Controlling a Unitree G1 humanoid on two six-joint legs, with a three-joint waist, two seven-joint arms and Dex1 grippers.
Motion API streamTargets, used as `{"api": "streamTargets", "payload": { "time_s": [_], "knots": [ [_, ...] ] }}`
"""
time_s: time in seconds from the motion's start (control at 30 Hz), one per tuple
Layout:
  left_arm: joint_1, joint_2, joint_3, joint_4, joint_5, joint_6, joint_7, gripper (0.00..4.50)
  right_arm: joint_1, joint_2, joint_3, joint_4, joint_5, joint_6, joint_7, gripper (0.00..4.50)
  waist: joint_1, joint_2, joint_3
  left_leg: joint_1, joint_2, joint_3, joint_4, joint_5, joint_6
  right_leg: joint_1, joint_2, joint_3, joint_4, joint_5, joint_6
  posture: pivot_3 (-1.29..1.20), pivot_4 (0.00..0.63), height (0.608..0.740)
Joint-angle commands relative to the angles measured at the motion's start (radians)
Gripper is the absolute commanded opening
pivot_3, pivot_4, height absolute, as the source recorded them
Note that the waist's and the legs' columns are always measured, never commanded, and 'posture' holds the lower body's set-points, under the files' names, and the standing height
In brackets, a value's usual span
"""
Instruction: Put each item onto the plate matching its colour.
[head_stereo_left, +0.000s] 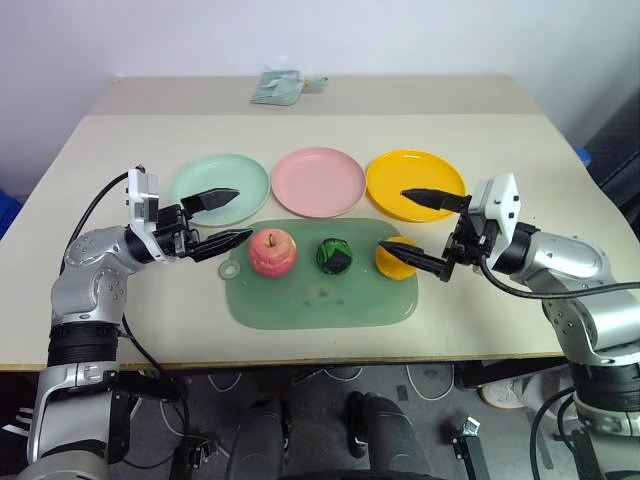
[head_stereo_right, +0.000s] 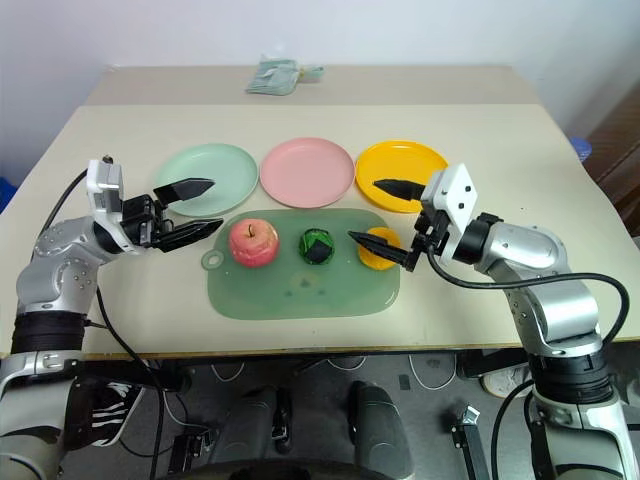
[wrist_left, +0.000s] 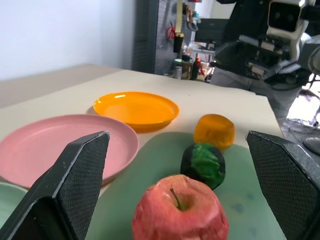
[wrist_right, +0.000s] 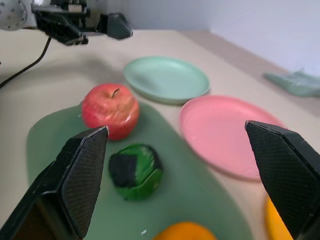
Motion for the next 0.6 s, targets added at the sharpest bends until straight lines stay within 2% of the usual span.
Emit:
{"api": "streamTargets", "payload": {
  "time_s": [0.03,0.3,0.43,0.6],
  "knots": [
    [-0.036,0.008,0.028,0.03,-0.017,-0.015,-0.025,4.5,0.013,-0.004,-0.007,-0.068,-0.008,-0.007,-0.02,4.46,0.003,0.0,0.0,0.0,0.0,0.0,0.0,0.0,0.0,0.0,0.0,0.0,0.0,0.0,0.0,0.0,0.15,0.74],
    [-0.116,0.014,-0.048,0.117,0.055,-0.024,-0.095,4.5,0.035,-0.014,-0.022,-0.152,0.071,0.099,-0.05,4.46,0.007,0.0,0.0,-0.001,-0.001,0.0,0.001,0.0,0.0,0.0,-0.001,0.0,-0.001,0.0,0.0,0.0,0.15,0.74],
    [-0.148,-0.021,-0.077,0.144,0.076,-0.035,-0.102,4.5,0.056,-0.088,-0.001,-0.214,0.095,0.162,0.004,4.46,0.008,0.0,0.0,-0.001,0.0,0.0,0.0,0.0,0.0,0.0,-0.001,0.0,0.0,0.0,0.0,0.0,0.15,0.74],
    [-0.163,-0.051,-0.127,0.192,0.15,-0.119,-0.112,4.5,0.01,-0.114,0.0,-0.261,0.129,0.209,0.0,4.46,0.005,0.0,0.0,0.0,0.0,0.0,0.001,0.0,0.0,0.0,0.0,0.0,0.0,0.0,0.0,0.0,0.15,0.74]
  ]
}}
